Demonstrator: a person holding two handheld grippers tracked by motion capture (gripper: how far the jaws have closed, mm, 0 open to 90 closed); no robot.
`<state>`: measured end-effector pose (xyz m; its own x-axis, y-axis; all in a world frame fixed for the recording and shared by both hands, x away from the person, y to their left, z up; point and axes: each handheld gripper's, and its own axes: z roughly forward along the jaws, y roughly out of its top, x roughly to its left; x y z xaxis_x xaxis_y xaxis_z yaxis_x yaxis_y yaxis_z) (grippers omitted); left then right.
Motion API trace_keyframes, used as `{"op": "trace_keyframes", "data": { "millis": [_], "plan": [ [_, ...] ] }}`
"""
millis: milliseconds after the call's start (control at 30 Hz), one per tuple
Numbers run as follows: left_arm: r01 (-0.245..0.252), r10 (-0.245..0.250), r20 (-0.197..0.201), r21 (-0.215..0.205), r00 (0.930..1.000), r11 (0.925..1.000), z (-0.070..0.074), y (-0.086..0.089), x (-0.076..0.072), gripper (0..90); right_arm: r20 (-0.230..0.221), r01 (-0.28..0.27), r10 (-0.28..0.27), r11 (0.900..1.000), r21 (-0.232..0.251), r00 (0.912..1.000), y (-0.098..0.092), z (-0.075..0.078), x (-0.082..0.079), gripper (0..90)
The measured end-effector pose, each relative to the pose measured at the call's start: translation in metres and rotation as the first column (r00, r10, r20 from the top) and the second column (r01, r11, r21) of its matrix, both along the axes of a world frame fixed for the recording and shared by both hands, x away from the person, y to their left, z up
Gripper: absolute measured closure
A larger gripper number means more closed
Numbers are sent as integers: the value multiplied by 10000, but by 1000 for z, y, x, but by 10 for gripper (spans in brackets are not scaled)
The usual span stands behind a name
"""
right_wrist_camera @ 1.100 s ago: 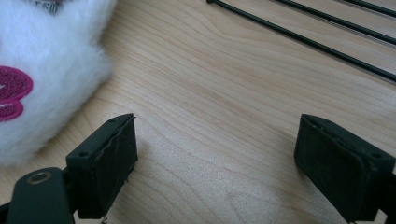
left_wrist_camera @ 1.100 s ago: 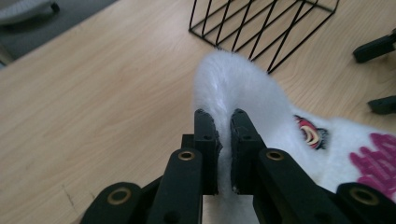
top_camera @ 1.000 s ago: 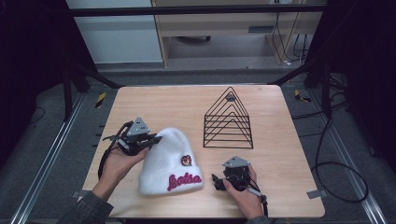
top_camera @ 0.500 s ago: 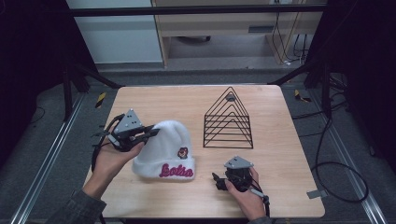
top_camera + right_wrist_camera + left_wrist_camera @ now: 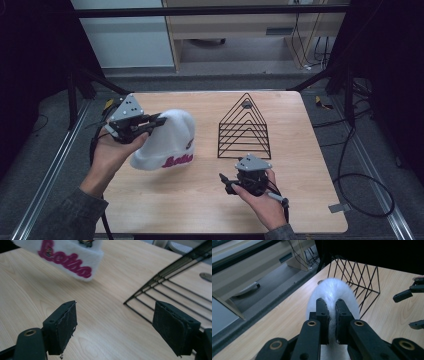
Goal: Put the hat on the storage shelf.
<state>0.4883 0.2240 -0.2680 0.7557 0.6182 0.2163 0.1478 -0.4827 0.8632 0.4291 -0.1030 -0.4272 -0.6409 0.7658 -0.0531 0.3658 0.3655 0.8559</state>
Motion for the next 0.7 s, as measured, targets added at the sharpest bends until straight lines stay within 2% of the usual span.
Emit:
{"op": "trace_keyframes", "data": {
  "millis": [100, 133, 200, 267, 300, 367, 567, 700],
  "plan": [
    [14, -11, 114, -211, 9999, 9998, 12, 1, 2, 837, 241, -229, 230, 9997, -47, 9994, 6, 14, 3, 220],
    [14, -11, 114, -211, 9999, 9998, 12, 1, 2, 837, 261, -269, 269, 9996, -31, 9993, 7, 18, 5, 229],
    [131, -125, 230, -284, 9997, 9995, 24, 1, 4, 837, 380, -420, 421, 9991, -19, 9984, 11, 26, 8, 251],
    [280, -266, 377, -379, 9989, 9989, 33, 0, 3, 837, 384, -569, 569, 9984, -15, 9976, 13, 31, 10, 267],
    [280, -266, 377, -379, 9989, 9989, 33, 0, 3, 837, 391, -667, 668, 9978, -41, 9970, 15, 34, 11, 271],
    [503, -476, 631, -419, 9969, 9979, 46, -3, 0, 837, 377, -738, 741, 9972, -74, 9965, 17, 37, 14, 276],
    [910, -876, 1075, -275, 9903, 9955, 67, -14, -8, 837, 365, -1135, 1130, 9935, 123, 9929, 30, 47, 23, 277],
    [1147, -1119, 1194, -168, 9865, 9933, 72, -21, -10, 837, 423, -1466, 1456, 9890, 219, 9884, 41, 54, 32, 248]
  ]
}}
